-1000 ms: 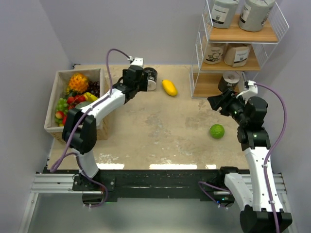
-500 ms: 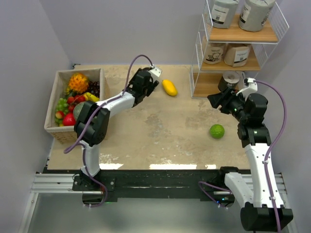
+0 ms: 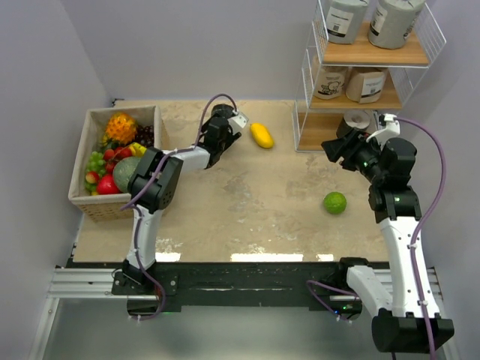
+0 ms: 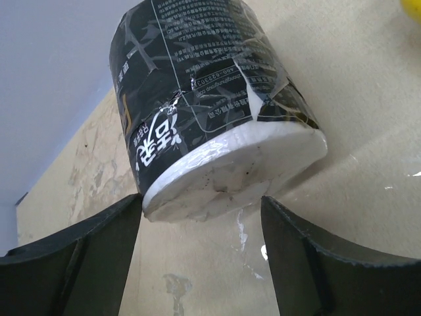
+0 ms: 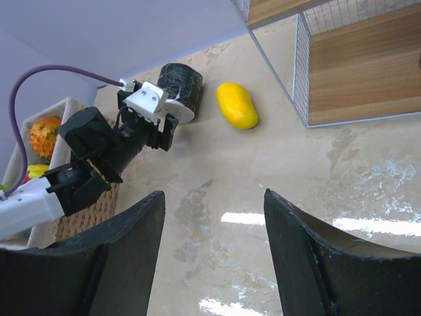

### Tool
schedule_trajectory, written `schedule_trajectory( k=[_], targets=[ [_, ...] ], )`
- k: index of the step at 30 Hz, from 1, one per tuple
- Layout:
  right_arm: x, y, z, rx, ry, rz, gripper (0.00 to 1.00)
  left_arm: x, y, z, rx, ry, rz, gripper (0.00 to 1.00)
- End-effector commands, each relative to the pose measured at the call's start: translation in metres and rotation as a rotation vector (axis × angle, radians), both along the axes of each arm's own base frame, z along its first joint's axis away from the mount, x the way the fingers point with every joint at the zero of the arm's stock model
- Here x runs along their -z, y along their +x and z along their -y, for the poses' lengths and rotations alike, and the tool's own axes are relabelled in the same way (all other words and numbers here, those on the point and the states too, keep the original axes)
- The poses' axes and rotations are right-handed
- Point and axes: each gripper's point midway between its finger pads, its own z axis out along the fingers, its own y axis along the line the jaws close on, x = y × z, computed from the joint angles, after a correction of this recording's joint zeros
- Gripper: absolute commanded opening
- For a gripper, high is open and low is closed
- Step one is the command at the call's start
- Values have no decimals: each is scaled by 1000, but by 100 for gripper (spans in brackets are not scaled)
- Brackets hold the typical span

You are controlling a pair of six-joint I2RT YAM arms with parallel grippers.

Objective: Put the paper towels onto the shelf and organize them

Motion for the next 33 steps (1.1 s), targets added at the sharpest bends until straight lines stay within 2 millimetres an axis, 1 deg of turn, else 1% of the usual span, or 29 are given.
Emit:
schedule_trajectory(
  k=[1, 2, 4, 5, 7, 8, 12, 16, 18, 19, 23, 26, 27, 28, 30, 31, 33],
  targets=[
    [-11, 1, 1, -4, -27, 17, 65, -34, 26, 2, -10, -11, 168, 77],
    [-12, 1, 1, -4, -33, 18, 65, -31, 28, 2, -11, -5, 169, 76],
    [-10, 0, 1, -5, -31, 13, 65, -32, 31, 3, -15, -12, 192, 75],
    [-9, 0, 1, -4, -31, 13, 65, -26, 30, 4, -8, -14, 187, 75],
    [-6, 1, 0, -7, -29, 5, 65, -28, 31, 7, 6, -28, 207, 75],
    [-6, 1, 0, -8, -29, 7, 65, -26, 29, 7, 15, -28, 206, 75],
    [-6, 4, 0, -11, -32, 3, 65, -38, 32, 12, 44, -34, 250, 72],
    [-6, 6, 0, -10, -35, 2, 65, -43, 37, 15, 53, -24, 273, 62],
    [-5, 6, 1, -9, -37, 0, 65, -42, 38, 16, 56, -25, 273, 63],
    [-5, 6, 1, -9, -38, 2, 65, -41, 39, 18, 64, -30, 270, 68],
    [-5, 7, 1, -10, -41, 1, 65, -29, 43, 21, 76, -8, 255, 68],
    [-5, 8, 0, -11, -41, 1, 65, -27, 46, 22, 75, -1, 256, 67],
    [-5, 8, 1, -10, -41, 0, 65, -28, 47, 22, 76, -1, 259, 66],
    [-6, 9, 0, -11, -41, 1, 65, -28, 46, 22, 77, 0, 261, 62],
    [-7, 9, 1, -10, -43, 5, 65, -37, 45, 22, 76, -11, 272, 57],
    [-7, 9, 0, -10, -42, 6, 65, -39, 44, 22, 80, -16, 273, 50],
    [-7, 10, 0, -8, -43, 9, 65, -50, 40, 22, 86, -23, 275, 42]
  ],
)
